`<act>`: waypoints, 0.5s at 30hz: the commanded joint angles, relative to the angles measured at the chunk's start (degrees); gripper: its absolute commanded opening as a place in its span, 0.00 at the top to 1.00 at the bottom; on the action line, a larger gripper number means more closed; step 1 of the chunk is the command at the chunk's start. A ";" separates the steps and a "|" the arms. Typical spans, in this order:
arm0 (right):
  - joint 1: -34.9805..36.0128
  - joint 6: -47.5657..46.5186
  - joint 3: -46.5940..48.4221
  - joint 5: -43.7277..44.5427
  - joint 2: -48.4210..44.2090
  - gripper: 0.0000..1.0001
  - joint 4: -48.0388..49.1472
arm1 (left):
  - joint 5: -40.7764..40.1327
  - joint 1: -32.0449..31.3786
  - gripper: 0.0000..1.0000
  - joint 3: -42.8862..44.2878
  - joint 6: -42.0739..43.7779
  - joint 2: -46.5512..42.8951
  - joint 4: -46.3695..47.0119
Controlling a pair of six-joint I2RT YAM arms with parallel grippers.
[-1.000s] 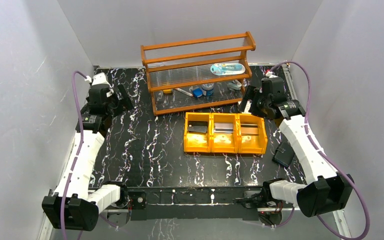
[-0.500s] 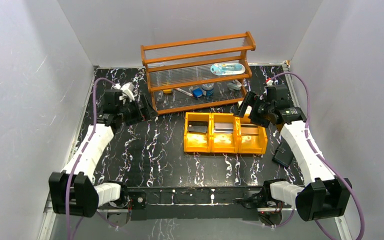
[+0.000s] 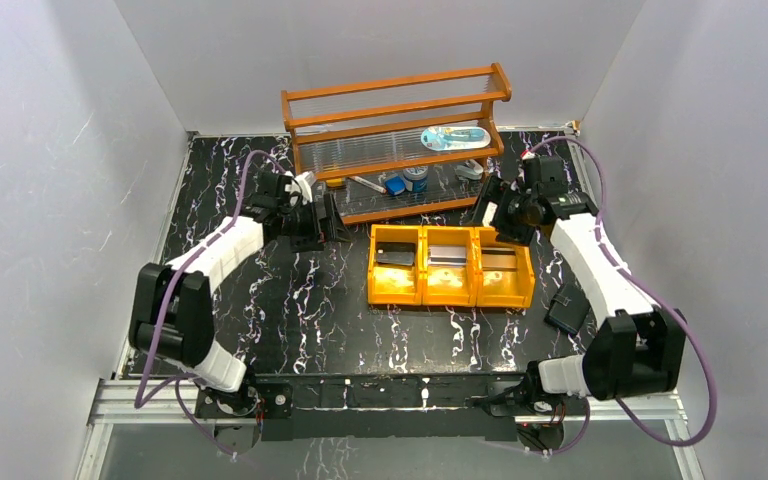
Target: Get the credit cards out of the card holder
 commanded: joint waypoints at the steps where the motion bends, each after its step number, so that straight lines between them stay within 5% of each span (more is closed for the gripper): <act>1: -0.44 -2.58 7.54 2.27 4.93 0.02 -0.34 | -0.77 -0.91 0.05 3.80 -1.20 4.65 3.55; 15: -0.64 -4.01 24.61 18.40 27.12 0.02 -5.35 | -10.84 -2.09 0.10 10.99 0.69 18.90 8.34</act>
